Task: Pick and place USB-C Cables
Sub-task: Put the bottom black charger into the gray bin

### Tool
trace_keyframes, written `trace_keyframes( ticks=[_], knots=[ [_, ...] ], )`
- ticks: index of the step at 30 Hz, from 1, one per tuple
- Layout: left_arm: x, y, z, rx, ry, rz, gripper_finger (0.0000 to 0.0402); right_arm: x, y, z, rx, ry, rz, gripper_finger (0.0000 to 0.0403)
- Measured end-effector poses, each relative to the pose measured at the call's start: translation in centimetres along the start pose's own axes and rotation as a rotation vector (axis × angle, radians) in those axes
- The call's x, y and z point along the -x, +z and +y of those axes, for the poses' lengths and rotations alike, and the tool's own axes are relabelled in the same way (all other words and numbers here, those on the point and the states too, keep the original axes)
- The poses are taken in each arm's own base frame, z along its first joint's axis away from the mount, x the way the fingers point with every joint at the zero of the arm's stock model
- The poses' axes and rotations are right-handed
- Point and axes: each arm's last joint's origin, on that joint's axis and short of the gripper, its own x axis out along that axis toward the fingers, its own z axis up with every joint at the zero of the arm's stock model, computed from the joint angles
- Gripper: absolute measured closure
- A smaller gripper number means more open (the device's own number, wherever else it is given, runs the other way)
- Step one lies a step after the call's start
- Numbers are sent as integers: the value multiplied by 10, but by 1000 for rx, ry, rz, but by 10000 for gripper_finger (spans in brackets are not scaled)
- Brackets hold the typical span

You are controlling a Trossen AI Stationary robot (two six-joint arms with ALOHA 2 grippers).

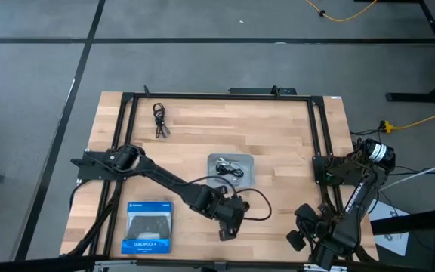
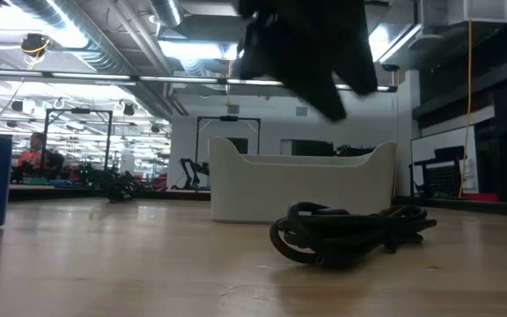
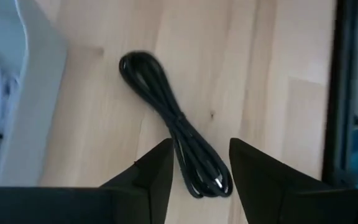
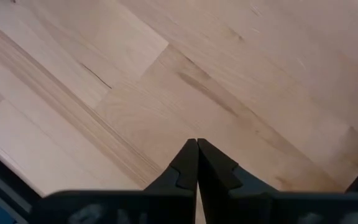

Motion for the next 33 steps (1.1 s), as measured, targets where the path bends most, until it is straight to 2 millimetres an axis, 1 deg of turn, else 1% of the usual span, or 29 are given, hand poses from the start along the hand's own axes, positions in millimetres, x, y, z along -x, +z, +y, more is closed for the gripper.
trace_keyframes(
  ticks=[4, 10, 14, 18, 21, 25, 27, 29, 31, 33],
  knots=[
    [-12, -10, 6, 115, 58, -25, 249, 0, 0, 0, 0, -1, 0, 395],
    [-24, -28, 12, 180, 96, 27, 249, 0, 0, 0, 1, -1, 0, 395],
    [-23, -31, 4, 188, 66, 9, 249, 0, 0, -1, 4, -10, -4, 395],
    [-22, -30, -6, 187, 11, -37, 249, 0, 0, -1, 5, -11, -5, 395],
    [-22, -31, -8, 173, 6, -38, 249, 0, 0, -1, 5, -11, -5, 395],
    [-33, -38, -8, 163, 21, -5, 248, 0, 0, -1, 4, -11, -5, 395],
    [-43, -40, -10, 172, 8, -20, 248, 0, 0, -1, 4, -11, -5, 395],
    [-47, -43, -9, 170, 22, 0, 248, 0, 0, -1, 4, -11, -5, 395],
    [-57, -45, -11, 181, -1, -6, 248, 0, 0, -1, 4, -10, -4, 395],
    [-61, -47, -10, 178, 7, 5, 248, 0, 0, -1, 4, -11, -5, 395]
  ],
)
